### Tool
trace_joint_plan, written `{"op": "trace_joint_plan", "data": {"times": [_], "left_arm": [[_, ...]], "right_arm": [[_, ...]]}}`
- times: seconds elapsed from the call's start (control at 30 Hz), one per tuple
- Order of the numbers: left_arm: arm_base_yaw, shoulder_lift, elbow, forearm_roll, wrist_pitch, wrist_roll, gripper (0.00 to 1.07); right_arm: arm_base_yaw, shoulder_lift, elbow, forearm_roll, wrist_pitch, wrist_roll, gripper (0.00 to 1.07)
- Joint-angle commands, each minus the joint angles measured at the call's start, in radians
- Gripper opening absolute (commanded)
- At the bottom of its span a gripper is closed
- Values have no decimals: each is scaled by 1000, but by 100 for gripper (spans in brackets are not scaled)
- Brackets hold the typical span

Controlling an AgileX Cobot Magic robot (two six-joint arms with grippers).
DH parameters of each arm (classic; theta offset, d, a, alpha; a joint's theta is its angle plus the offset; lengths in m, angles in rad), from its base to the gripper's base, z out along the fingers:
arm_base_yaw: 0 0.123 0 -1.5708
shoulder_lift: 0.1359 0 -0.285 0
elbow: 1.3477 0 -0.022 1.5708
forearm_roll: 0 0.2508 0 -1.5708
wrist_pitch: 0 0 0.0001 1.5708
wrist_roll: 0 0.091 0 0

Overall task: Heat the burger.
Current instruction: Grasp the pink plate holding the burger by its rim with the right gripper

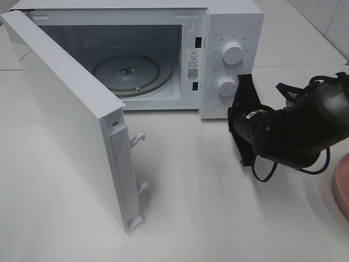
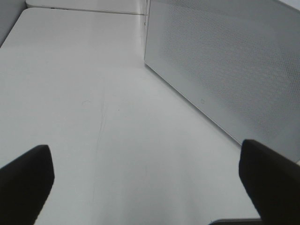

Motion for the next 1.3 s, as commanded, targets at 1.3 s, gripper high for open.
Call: {"op": "trace_joint_plan", "data": {"times": [1.3], "left_arm": [[-2,-14,2,1,-15,4,100]], "right_arm": [[-305,-474,97,-246,1100,-1277,5]]}}
